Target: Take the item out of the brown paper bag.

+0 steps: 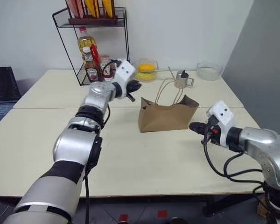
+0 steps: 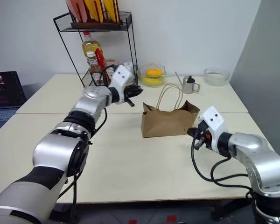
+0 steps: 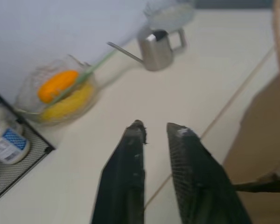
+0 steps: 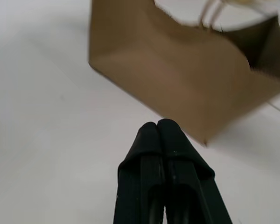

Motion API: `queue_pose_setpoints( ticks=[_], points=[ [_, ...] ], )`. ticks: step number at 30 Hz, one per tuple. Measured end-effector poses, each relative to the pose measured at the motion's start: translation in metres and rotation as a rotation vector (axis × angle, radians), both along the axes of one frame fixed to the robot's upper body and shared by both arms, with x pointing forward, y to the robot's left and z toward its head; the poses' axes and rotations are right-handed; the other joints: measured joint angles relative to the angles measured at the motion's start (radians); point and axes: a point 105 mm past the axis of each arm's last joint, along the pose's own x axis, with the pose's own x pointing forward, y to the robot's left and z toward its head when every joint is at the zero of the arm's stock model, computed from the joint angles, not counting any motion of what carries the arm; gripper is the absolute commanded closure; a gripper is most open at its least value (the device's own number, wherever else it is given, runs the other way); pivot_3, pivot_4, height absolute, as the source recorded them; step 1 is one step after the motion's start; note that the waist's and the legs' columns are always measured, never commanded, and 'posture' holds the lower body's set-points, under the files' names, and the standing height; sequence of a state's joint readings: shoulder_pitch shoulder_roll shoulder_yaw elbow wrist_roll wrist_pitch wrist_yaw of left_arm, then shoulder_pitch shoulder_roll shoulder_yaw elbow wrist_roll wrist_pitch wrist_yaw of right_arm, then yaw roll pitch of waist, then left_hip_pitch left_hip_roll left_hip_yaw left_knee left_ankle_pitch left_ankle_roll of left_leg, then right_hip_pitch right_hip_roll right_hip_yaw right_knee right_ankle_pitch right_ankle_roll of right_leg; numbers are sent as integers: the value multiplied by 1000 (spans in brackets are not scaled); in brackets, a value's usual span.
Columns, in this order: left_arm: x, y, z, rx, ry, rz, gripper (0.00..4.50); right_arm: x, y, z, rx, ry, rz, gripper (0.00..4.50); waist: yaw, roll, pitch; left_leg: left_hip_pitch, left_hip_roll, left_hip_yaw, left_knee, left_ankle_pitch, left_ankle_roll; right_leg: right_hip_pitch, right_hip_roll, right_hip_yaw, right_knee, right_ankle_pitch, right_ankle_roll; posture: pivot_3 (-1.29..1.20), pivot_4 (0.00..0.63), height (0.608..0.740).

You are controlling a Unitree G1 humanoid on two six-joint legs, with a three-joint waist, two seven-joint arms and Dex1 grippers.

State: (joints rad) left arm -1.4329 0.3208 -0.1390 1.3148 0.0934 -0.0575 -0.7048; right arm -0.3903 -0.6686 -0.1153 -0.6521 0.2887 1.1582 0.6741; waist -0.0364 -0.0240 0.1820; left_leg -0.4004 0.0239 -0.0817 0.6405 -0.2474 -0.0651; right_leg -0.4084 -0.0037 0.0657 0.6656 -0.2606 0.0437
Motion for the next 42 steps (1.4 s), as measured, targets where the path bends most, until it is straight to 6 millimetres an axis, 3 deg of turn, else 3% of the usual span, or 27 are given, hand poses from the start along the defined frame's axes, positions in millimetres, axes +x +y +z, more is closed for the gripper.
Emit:
queue_pose_setpoints(
  ticks=[6, 11, 14, 17, 21, 28, 32, 34, 40, 42],
  points=[
    [-13, -28, -36, 206, 115, -147, 4483, -6, -11, -15, -34, 26, -75, 4500, -3, 0, 0, 0, 0, 0, 1, 0, 0, 0, 1, 0, 1, 0, 0, 0, 150, 740],
    [-38, -41, -41, 253, 241, -390, 4483, -7, -26, -26, -51, 54, -130, 4500, -2, 0, 0, 0, 0, 0, 1, 0, 0, 0, 1, 0, 0, 0, 0, 0, 150, 740],
    [-62, -39, -40, 306, 302, -597, 4483, -7, -42, -39, -80, 98, -160, 4500, -2, 0, 0, 1, 1, 1, 0, 0, 0, 1, 1, 1, 0, 0, 0, 0, 150, 740],
    [-89, -28, -64, 326, 375, -718, 4483, -5, -57, -48, -113, 121, -184, 4500, -12, 2, -1, 3, 2, 2, -1, 0, 0, 2, 1, 3, 1, 0, 0, 0, 150, 740],
    [-129, -19, -97, 291, 472, -731, 4483, 1, -72, -51, -135, 117, -206, 4500, -22, 2, -1, 3, 3, 1, 1, 0, 0, 1, 3, 3, 3, 0, 0, 0, 150, 740],
    [-169, -27, -90, 180, 423, -661, 4483, 7, -78, -51, -130, 104, -196, 4500, -8, 1, 0, 4, 2, 1, 5, 0, 0, 2, 2, 3, 7, -2, 2, 0, 150, 740],
    [-175, -27, -49, 65, 292, -714, 3618, -5, -60, -45, -70, 130, -55, 3590, -3, 1, 0, 4, 2, 2, 5, 0, 0, 2, 2, 3, 7, -3, 5, 0, 150, 740],
    [-179, -23, -43, 72, 281, -756, 3035, -15, -50, -41, -46, 144, 28, 2929, 1, 2, -1, 5, 2, 2, 5, 0, 0, 3, 2, 3, 7, -3, 5, 0, 150, 740],
    [-195, -14, -64, 210, 346, -953, 1161, -44, -27, -40, 40, 224, 210, 810, 4, 1, 0, 5, 2, 2, 5, 0, 0, 3, 2, 3, 6, -4, 5, 0, 150, 740],
    [-192, -16, -77, 258, 334, -981, 1161, -55, -20, -46, 56, 262, 246, 810, 7, 1, 0, 5, 2, 2, 5, 0, 0, 4, 2, 3, 6, -4, 5, 0, 150, 740]
  ],
)
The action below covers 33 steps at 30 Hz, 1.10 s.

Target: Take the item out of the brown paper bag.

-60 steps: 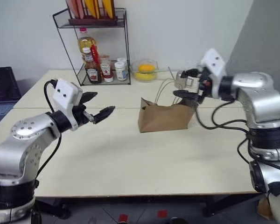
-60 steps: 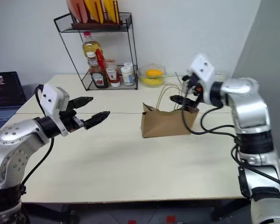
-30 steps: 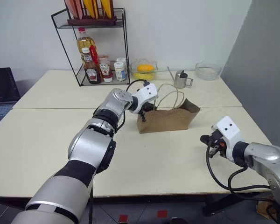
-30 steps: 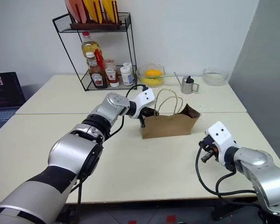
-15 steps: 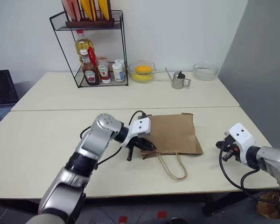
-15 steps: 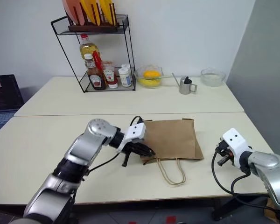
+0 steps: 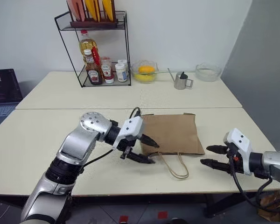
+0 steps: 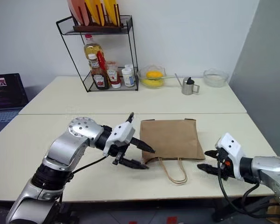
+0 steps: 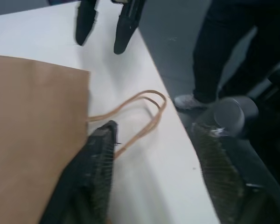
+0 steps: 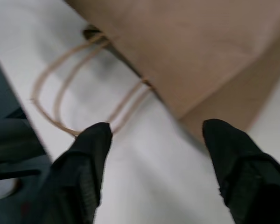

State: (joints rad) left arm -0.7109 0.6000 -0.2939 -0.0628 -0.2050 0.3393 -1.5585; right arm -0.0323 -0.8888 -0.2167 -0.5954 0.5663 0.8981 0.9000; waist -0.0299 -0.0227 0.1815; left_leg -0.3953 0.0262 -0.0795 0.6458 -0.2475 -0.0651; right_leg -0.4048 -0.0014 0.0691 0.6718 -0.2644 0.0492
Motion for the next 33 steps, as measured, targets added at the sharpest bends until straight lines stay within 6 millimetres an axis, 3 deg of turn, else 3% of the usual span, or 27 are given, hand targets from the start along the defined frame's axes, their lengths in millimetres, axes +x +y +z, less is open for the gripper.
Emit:
queue_pose_setpoints(
  ticks=[8, 17, 20, 29, 33],
  points=[
    [7, -37, -35, -21, -93, -107, 1161, -23, 9, -28, -15, 87, 28, 810, 2, -1, 0, -1, 0, 0, 0, 0, 0, 0, 0, 0, -1, 0, 0, 0, 150, 740],
    [9, -59, -32, -82, -130, -129, 1161, -41, 10, -45, -12, 116, -9, 810, 1, -1, 0, -1, 0, 0, 0, 0, 0, 0, 0, 1, -1, 0, 1, 0, 150, 740],
    [10, -59, -36, -67, -141, -124, 1754, -44, 14, -46, -11, 106, -9, 782, 0, -1, 0, 0, 0, 0, 0, 0, 0, 0, 1, 1, 0, 0, 1, 0, 150, 740],
    [13, -58, -40, -63, -151, -122, 4491, -35, 24, -35, 3, 27, -10, 782, 1, -1, 0, 0, 0, 0, 0, 0, 0, 0, 0, 1, 0, 0, 1, 0, 150, 740],
    [15, -61, -40, -81, -140, -99, 4491, -28, 35, -30, 13, -11, 25, 782, 0, -1, 0, 0, 0, 0, 0, 0, 0, 0, 0, 1, 0, 0, 1, 0, 150, 740]
  ],
)
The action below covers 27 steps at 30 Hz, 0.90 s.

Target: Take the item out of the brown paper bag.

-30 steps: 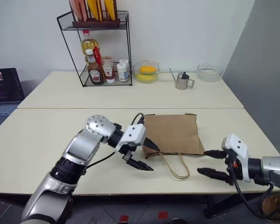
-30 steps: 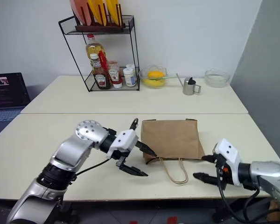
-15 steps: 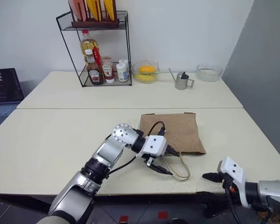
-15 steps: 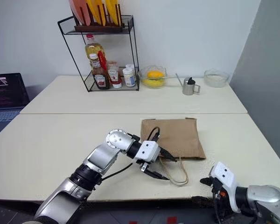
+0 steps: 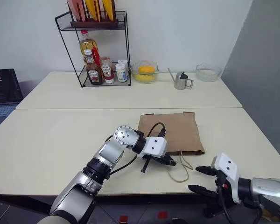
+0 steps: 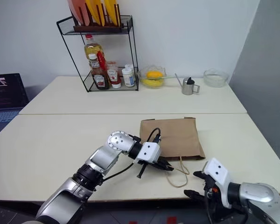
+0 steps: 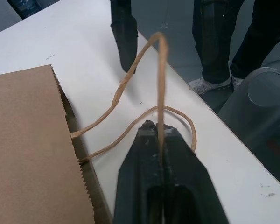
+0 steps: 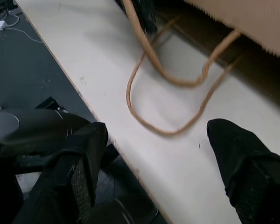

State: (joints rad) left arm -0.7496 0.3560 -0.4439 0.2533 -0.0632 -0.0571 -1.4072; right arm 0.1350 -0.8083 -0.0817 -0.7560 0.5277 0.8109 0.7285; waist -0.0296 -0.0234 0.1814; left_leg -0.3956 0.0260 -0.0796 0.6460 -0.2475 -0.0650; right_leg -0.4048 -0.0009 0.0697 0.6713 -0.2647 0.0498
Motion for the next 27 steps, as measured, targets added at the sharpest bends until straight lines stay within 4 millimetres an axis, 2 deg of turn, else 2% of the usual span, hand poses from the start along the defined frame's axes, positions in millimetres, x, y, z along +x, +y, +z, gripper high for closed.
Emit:
queue_pose_setpoints(
  ticks=[4, 6, 9, 13, 16, 19, 22, 27],
  points=[
    [9, -8, 9, -48, 55, 73, 4491, 6, 11, -4, -4, -13, 47, 782, 0, 0, 0, 0, 0, 0, 0, 0, 0, 0, 0, 0, 0, 0, 0, 0, 150, 740],
    [19, -11, 23, -94, 90, 138, 4491, 8, 15, -6, -2, -15, 69, 782, 0, 0, 0, -1, 0, 0, 0, 0, 0, 0, 0, 0, 0, 0, 0, 0, 150, 740],
    [32, -7, 43, -145, 117, 220, 4491, 7, 18, -12, -1, -7, 92, 782, -1, 0, 0, 0, 0, 0, 0, 0, 0, 0, 0, 0, 0, 0, 0, 0, 150, 740],
    [41, -4, 55, -182, 130, 287, 4491, 7, 24, -18, 13, 11, 120, 782, -1, 0, 0, 0, 0, 0, 0, 0, 0, 0, 0, 0, 0, 0, 0, 0, 150, 740],
    [50, -3, 64, -207, 130, 339, 4491, 14, 27, -23, 2, -5, 126, 782, -2, 0, 0, 0, 0, 0, 0, 0, 0, 0, 0, 0, 0, 0, 0, 0, 150, 740],
    [57, -1, 86, -268, 121, 375, 4491, 25, 29, -30, -5, -26, 112, 782, -2, 0, 0, 0, 0, 0, 0, 0, 0, 0, 0, 0, 0, 0, 0, 0, 150, 740],
    [62, 2, 95, -310, 121, 409, 4500, 32, 29, -32, -16, -54, 110, 1435, -2, 0, 0, 0, 0, 0, 0, 0, 0, 0, 0, 0, 0, 0, 0, 0, 150, 740],
    [83, 6, 108, -376, 115, 520, 4500, 35, 31, -33, -17, -75, 117, 3196, -1, 0, 0, 0, 0, -1, 0, 0, 0, 0, 0, -1, 0, 0, 0, 0, 150, 740]
  ],
)
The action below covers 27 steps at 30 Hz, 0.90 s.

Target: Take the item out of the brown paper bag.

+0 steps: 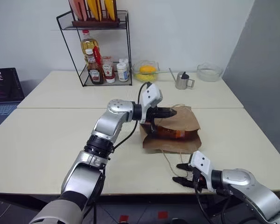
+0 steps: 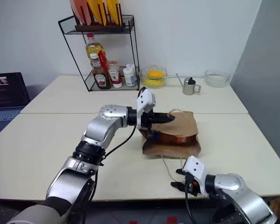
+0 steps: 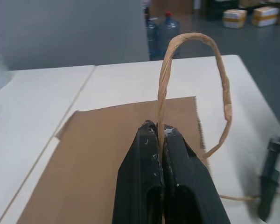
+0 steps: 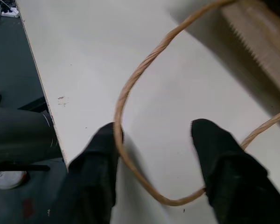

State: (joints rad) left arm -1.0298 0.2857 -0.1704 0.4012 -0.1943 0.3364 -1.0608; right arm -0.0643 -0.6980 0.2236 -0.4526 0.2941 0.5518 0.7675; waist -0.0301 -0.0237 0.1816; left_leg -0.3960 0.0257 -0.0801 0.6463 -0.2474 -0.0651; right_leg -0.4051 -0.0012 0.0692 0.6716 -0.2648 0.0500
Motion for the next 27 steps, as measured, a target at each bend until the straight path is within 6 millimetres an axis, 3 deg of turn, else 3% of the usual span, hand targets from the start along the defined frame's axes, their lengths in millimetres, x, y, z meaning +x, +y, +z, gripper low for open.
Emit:
queue_pose_setpoints(
  ticks=[3, 4, 8, 12, 17, 20, 23, 27],
  points=[
    [21, 5, 17, -53, -37, 122, 4500, -1, 2, -2, -12, -5, 21, 4283, 0, 0, 0, 0, 0, 0, 0, 0, 0, 0, 0, 0, 0, 0, 0, 0, 150, 740],
    [27, 8, 22, -75, -48, 158, 4500, -1, 1, -3, -18, -8, 23, 4447, 0, 0, 0, 0, 0, 0, 0, 0, 0, 0, 0, 0, 0, 0, 0, 0, 150, 740],
    [47, 16, 39, -146, -94, 293, 4500, 1, -2, -6, -37, -16, 21, 4447, 1, 0, 0, 0, 0, 0, 0, 0, 0, 0, 0, 0, 0, 0, 0, 0, 150, 740],
    [58, 17, 42, -189, -111, 367, 4500, 2, -3, -9, -71, -36, 31, 4447, 1, 0, 0, 0, 0, 0, 0, 0, 0, 0, 0, 0, 0, 0, 0, 0, 150, 740],
    [56, 13, 44, -214, -107, 348, 4500, 2, -7, -5, -91, -49, 35, 4447, 1, 0, 0, -1, -1, 0, 0, 0, 0, 0, -1, 0, 0, 0, 0, 0, 150, 740],
    [43, 7, 47, -226, -116, 264, 4500, 3, -10, 25, -16, -44, 12, 3789, 0, 0, 0, 0, -1, 0, 0, 0, 0, 0, -1, 0, 1, 3, -4, 0, 150, 740],
    [32, 1, 47, -232, -113, 200, 4500, -1, -7, 60, 48, -58, 38, 2749, 0, 0, 0, 0, -1, 0, 0, 0, 0, 0, -1, 0, 1, 3, -4, 0, 150, 740],
    [25, -2, 42, -219, -100, 172, 4500, -11, -9, 87, 71, -1, 84, 1308, 1, 0, 0, 0, -1, 0, 0, 0, 0, 0, -1, 0, 0, 3, -4, 0, 150, 740]
  ],
)
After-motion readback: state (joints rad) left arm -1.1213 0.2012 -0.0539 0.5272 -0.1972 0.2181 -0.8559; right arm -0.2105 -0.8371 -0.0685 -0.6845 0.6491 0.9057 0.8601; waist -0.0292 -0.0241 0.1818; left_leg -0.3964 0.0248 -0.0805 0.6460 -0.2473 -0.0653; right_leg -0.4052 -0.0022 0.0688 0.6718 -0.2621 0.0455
